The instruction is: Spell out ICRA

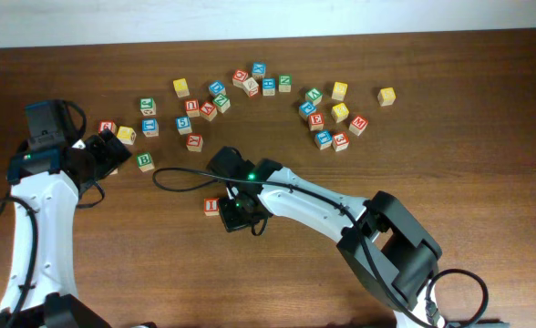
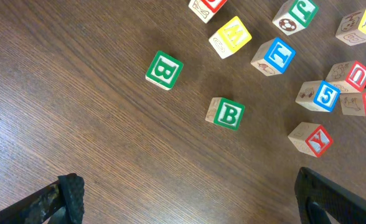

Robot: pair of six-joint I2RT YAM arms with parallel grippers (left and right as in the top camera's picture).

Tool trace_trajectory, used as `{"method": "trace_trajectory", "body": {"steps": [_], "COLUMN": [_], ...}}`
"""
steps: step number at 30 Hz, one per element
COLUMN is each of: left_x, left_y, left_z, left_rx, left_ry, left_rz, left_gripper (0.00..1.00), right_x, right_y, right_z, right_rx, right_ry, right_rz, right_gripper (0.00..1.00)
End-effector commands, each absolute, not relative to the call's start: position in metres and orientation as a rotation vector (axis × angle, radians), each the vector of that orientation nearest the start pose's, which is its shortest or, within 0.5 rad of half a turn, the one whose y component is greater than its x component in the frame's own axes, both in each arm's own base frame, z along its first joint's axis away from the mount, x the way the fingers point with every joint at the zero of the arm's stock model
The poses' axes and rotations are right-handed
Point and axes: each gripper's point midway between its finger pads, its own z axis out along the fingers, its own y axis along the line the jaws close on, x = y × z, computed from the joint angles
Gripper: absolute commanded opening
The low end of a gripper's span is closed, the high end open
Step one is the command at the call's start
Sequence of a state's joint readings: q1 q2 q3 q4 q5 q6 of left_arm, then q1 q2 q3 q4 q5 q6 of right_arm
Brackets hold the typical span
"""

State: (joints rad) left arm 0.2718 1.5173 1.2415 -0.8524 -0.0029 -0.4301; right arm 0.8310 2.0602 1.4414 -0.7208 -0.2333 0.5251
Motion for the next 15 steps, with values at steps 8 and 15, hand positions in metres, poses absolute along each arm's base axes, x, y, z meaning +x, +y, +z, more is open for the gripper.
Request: {"method": "trace_trajectory", "body": {"steps": [8, 15], "left_x": [0.3501, 0.3501], "left_y": [0.0991, 0.0991], "left_z": [0.1461, 0.1461], "left_rx": [-0.938, -0.938], "left_ry": [2.532, 2.532], "left_rz": [-0.053, -0.053], "left_gripper": [0.99, 0.99], "right_x": [0.2649, 0.2656], "right_y": [0.3479, 0.3484], "right_z": [0.0141, 0.0143], "right_rx": [-0.498, -0.497], "right_ry": [3.019, 3.016], "right_rz": [0.495, 0.498], "right_gripper": [0.04, 0.04]}}
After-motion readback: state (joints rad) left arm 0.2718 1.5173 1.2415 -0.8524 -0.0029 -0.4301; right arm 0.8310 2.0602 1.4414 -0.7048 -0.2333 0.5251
